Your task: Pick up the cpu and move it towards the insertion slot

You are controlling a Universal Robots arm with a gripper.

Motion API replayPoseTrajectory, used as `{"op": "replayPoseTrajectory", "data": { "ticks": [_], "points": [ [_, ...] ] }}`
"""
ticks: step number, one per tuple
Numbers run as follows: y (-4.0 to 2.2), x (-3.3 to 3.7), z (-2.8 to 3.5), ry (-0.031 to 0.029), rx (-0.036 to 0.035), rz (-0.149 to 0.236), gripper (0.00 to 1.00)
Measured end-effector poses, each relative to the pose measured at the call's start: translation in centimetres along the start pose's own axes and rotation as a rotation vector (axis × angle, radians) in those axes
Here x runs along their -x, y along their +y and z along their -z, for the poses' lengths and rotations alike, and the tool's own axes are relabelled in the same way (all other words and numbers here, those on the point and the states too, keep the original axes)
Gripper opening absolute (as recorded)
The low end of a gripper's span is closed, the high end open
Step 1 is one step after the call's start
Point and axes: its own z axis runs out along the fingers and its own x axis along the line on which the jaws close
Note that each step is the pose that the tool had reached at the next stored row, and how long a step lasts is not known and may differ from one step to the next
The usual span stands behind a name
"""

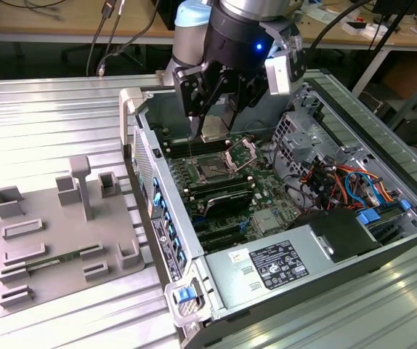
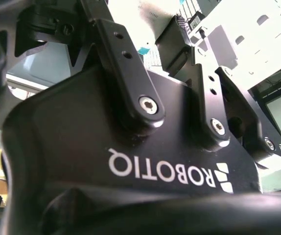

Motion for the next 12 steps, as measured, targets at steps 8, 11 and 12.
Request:
{"op": "replayPoseTrajectory", "data": {
  "ticks": [8,11,12],
  "points": [
    [-0.04,0.55,-0.15,0.0,0.0,0.0,0.55],
    [-0.08,0.86,-0.29,0.0,0.0,0.0,0.55],
    [-0.09,1.02,-0.37,0.0,0.0,0.0,0.55]
  ]
}}
